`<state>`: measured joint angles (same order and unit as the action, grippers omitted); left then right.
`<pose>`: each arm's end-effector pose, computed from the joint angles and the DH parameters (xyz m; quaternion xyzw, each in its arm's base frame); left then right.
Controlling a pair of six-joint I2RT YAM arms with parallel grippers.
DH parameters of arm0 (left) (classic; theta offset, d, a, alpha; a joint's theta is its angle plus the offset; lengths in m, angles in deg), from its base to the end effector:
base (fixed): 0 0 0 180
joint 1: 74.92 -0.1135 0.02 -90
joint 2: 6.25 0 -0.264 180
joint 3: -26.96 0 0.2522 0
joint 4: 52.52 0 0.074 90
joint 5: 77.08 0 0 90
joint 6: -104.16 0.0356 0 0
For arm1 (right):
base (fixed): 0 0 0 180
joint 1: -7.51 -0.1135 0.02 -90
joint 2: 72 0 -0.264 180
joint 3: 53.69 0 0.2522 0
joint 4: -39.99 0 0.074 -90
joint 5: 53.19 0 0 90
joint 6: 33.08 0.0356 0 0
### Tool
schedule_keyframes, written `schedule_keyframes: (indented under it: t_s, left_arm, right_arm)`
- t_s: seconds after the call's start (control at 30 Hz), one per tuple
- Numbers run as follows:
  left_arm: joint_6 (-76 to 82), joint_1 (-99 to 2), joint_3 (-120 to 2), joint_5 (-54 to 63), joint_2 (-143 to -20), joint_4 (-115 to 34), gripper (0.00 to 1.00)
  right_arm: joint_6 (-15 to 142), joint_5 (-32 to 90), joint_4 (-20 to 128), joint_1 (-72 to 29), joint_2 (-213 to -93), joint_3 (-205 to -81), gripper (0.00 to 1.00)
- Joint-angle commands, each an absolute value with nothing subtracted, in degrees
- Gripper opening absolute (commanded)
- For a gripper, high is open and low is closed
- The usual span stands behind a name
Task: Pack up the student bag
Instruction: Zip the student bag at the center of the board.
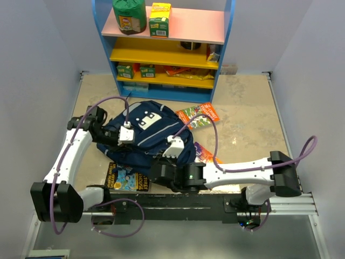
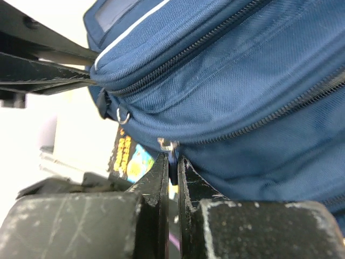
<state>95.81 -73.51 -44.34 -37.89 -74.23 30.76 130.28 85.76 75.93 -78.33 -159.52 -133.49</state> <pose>0.1889 -0.0322 0.2778 0.6247 0.6487 -0.2759 0.3358 0.0506 0.3261 0.2761 0.0711 0.8495 0.2835 0.4393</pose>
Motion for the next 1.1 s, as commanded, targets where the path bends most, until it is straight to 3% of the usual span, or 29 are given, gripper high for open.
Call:
schedule_keyframes:
  t_s: [0.0, 0.5, 0.73, 1.07]
  left_arm:
    - [95.9, -75.4, -43.5, -30.9, -73.0, 22.6, 0.00]
    - [99.5, -75.4, -40.9, -28.5, -71.0, 22.0, 0.00]
    - [113.9, -75.4, -35.1, -27.2, -60.6, 24.7, 0.00]
    - [116.2, -75.4, -36.6, -24.5, -65.5, 28.6, 0.00]
  right_arm:
    - [130.8, 89.5, 85.5, -79.0, -149.0, -128.0, 0.00]
    - [128.5, 89.3, 90.2, -77.8, -141.3, -123.4, 0.00]
    - [118.6, 87.9, 83.7, -66.4, -139.0, -118.1, 0.00]
    - [105.4, 88.1, 72.1, -57.5, -147.9, -118.3, 0.00]
